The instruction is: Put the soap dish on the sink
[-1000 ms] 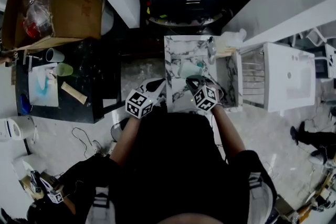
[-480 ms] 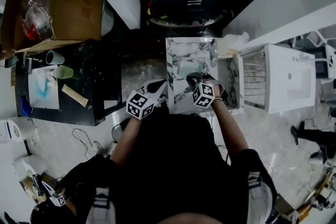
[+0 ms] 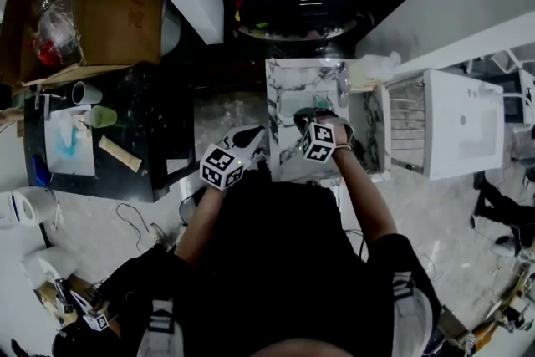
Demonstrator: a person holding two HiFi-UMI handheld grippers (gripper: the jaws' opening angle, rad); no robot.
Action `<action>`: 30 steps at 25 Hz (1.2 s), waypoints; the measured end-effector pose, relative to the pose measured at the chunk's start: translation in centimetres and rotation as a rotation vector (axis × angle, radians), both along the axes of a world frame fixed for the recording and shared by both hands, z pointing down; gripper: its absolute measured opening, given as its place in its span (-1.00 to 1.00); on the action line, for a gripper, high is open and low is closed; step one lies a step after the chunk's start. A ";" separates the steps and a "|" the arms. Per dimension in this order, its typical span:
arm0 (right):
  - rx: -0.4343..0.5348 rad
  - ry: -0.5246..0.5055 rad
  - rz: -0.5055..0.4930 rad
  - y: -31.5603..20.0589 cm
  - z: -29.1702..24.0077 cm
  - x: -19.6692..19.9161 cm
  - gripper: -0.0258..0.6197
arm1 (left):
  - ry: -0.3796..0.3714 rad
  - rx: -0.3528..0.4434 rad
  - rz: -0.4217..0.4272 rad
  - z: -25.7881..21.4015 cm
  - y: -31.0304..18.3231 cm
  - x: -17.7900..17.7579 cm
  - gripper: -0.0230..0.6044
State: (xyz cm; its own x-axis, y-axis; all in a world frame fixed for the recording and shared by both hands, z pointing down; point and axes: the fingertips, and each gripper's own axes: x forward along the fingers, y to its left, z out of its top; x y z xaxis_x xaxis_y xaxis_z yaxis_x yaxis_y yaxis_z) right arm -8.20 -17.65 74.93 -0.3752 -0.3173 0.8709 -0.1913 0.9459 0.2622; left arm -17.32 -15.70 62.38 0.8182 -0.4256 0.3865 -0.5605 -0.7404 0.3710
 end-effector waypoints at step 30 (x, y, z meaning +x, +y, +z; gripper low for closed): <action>-0.046 0.180 -0.032 -3.8 5.8 0.5 -0.92 | -0.011 -0.020 0.003 0.6 -0.5 -0.6 -0.93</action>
